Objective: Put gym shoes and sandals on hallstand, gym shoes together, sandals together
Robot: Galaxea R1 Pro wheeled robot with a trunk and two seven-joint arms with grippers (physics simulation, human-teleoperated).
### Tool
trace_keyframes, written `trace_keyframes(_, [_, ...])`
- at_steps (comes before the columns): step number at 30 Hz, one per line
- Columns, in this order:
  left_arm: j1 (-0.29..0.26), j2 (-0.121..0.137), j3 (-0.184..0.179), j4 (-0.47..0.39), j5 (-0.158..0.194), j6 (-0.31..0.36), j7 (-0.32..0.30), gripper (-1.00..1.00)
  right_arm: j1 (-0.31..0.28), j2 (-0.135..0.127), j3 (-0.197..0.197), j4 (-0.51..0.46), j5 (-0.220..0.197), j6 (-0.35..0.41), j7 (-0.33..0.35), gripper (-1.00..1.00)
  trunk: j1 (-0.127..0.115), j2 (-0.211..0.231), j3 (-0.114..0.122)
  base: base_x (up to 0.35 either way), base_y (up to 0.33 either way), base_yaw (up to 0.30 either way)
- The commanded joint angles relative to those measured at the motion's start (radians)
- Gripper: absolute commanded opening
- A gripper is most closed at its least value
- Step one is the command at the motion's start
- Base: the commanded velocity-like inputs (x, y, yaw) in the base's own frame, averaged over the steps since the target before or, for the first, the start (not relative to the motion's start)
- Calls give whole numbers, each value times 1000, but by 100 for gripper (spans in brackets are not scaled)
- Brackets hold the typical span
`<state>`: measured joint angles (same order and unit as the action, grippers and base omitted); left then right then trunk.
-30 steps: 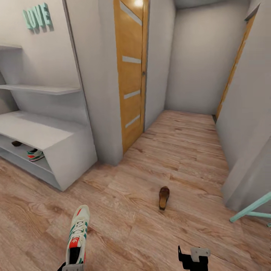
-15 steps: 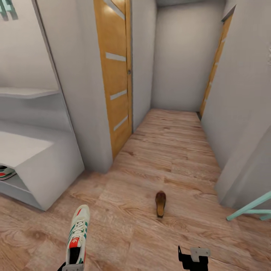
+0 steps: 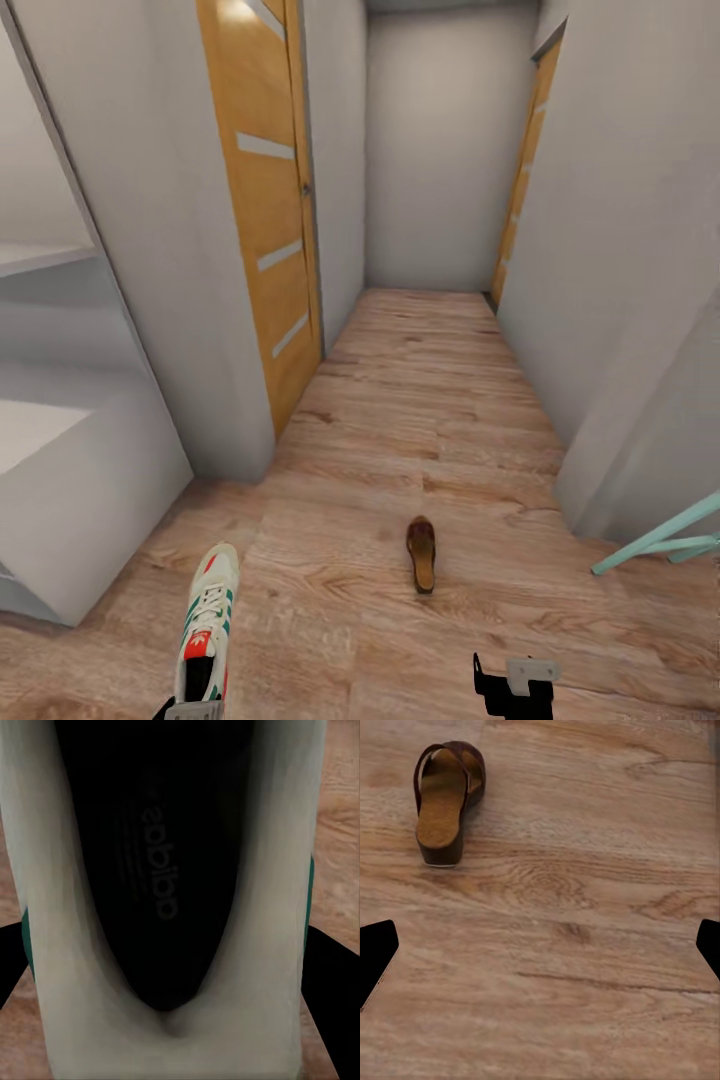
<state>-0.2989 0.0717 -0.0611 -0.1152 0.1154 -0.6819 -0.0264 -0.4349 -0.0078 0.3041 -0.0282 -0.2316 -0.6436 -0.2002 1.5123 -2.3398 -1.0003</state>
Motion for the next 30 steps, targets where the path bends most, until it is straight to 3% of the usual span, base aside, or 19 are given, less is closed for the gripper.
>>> trace_keyframes(1, [0,0,-6,0,10,-2,-3,-100,-1,0,9,1,-6,-2,-5,100,0,0,-1,181,267,-268])
trace_keyframes(7, [0,0,-6,0,10,-2,-3,-100,-1,0,9,1,-6,-2,-5,100,0,0,-1,181,268,-185])
trace_keyframes(15, [0,-1,-6,0,10,-2,-3,-100,-1,-4,9,2,-5,-3,-4,100,0,0,-1,195,225,-26])
trace_keyframes(30, [0,-1,-6,0,10,-2,-3,-100,-1,-2,9,-1,-8,-3,-6,100,0,0,0,206,22,-18])
